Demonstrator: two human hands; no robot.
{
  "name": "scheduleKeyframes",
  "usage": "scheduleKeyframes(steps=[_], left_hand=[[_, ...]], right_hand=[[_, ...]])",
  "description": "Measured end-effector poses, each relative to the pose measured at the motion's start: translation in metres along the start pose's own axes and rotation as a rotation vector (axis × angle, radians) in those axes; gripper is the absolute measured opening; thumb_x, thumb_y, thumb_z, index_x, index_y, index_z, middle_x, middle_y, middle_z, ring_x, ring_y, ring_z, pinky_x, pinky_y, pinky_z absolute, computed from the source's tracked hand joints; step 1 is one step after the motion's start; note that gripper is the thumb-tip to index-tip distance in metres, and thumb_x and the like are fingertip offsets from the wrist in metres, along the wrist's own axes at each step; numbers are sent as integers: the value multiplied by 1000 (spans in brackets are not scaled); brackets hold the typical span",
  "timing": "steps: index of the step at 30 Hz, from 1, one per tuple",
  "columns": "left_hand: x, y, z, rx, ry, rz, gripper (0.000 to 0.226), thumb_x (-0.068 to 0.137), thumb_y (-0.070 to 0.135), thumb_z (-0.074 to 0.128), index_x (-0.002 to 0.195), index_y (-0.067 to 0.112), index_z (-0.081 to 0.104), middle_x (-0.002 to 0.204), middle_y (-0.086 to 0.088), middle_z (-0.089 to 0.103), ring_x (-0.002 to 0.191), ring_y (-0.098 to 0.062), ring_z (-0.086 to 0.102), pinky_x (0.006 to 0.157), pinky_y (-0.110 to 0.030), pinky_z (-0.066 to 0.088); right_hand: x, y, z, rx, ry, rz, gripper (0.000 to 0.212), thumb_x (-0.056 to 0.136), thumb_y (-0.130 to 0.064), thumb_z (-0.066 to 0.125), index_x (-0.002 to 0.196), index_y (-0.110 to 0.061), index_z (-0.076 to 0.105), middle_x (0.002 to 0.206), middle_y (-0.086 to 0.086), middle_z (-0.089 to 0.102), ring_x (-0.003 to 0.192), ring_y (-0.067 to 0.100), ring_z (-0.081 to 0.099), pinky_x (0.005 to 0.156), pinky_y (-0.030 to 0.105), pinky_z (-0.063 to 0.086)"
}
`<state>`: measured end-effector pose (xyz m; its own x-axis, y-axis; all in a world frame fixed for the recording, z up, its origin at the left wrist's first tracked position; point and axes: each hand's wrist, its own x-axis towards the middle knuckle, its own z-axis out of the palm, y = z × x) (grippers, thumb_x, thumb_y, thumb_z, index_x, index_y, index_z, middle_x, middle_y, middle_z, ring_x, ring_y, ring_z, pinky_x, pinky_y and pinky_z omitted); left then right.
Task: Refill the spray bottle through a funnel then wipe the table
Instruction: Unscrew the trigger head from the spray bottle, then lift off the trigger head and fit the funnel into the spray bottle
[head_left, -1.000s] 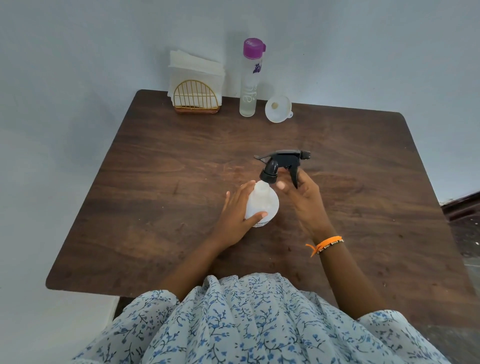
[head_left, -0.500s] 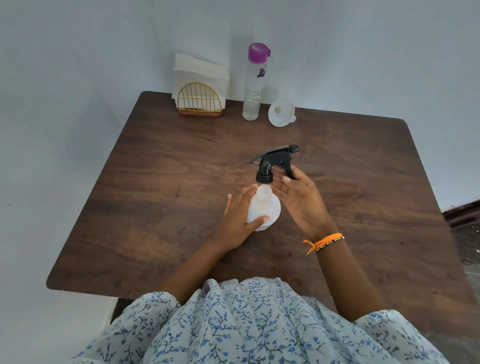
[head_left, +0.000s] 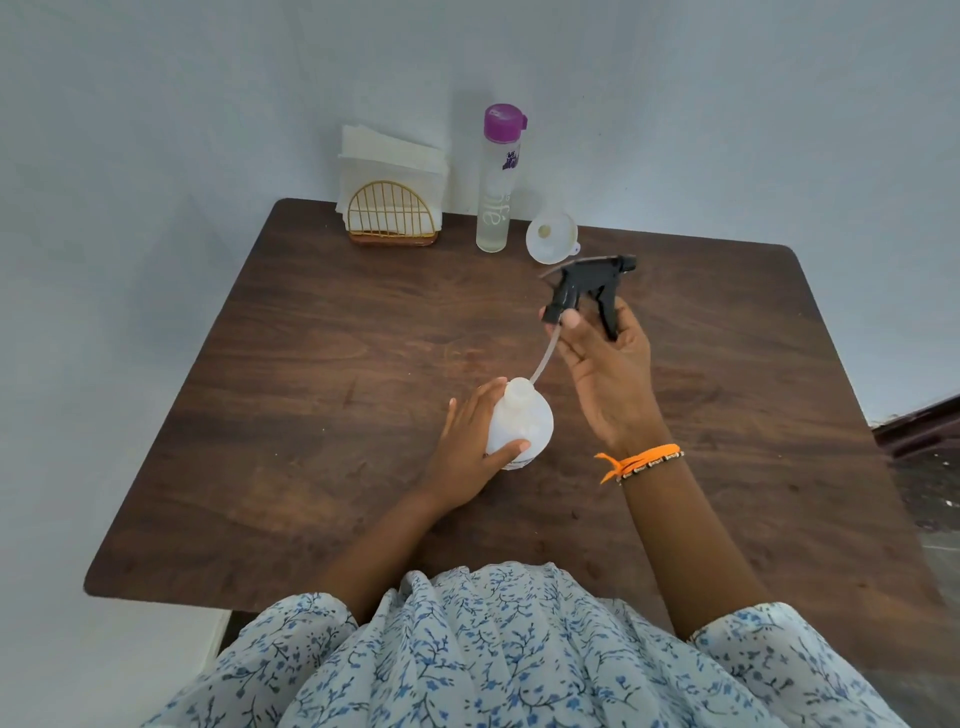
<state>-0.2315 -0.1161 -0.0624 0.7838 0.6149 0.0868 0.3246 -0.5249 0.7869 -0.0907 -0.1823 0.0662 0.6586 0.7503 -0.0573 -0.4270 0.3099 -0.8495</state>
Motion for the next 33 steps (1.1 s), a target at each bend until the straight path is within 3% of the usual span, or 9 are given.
scheduleKeyframes(steps=[3,7,12,18,24,28,30,33], left_hand=[[0,1,-1,-1,-5,0,71,85,52,52,144,27,21,149,9,28,130,4,20,114,-41,0],[-1,0,0,4,-18,-10,70,85,55,51,143,32,19,150,10,27,129,7,18,114,-40,-2],[0,-1,0,0,-24,-25,72,84,56,51,143,31,19,150,10,26,131,3,20,114,-40,-2],[0,0,0,-4,-11,-30,66,82,58,51,135,42,14,149,9,29,127,3,21,113,-38,0],[0,0,0,-13,-22,-38,69,83,55,54,139,36,19,149,8,29,127,2,22,114,-39,7],[0,-2,-1,0,-20,-28,71,82,56,55,140,36,19,147,13,30,126,5,23,114,-39,9],[0,-2,-1,9,-15,-19,68,82,57,55,136,45,16,141,21,29,124,9,22,113,-36,8],[0,-2,-1,17,-11,-29,68,82,57,56,136,46,16,140,21,30,123,9,22,113,-39,7]], right_hand=[[11,-20,5,91,16,-51,21,85,-1,59,105,-8,56,97,6,68,92,23,68,89,35,53],[27,-44,7,164,101,-54,10,92,-5,54,101,-9,57,89,4,71,88,21,69,85,31,54],[41,-64,4,231,199,-15,8,92,-10,58,99,-7,61,89,7,70,86,20,69,78,27,56],[47,-59,-17,265,282,49,15,90,-9,61,103,-3,60,94,9,68,83,19,70,75,25,57],[38,-9,-45,31,350,259,9,89,1,57,93,-6,59,69,1,70,66,12,68,72,25,58],[24,34,-60,-94,443,382,16,85,11,57,92,-4,55,84,10,58,74,18,59,85,31,51],[16,50,-66,-165,452,426,23,83,11,61,102,0,54,95,15,58,83,24,59,85,32,52],[7,66,-70,-287,460,480,33,79,6,68,110,8,56,94,16,63,91,26,61,80,30,51]])
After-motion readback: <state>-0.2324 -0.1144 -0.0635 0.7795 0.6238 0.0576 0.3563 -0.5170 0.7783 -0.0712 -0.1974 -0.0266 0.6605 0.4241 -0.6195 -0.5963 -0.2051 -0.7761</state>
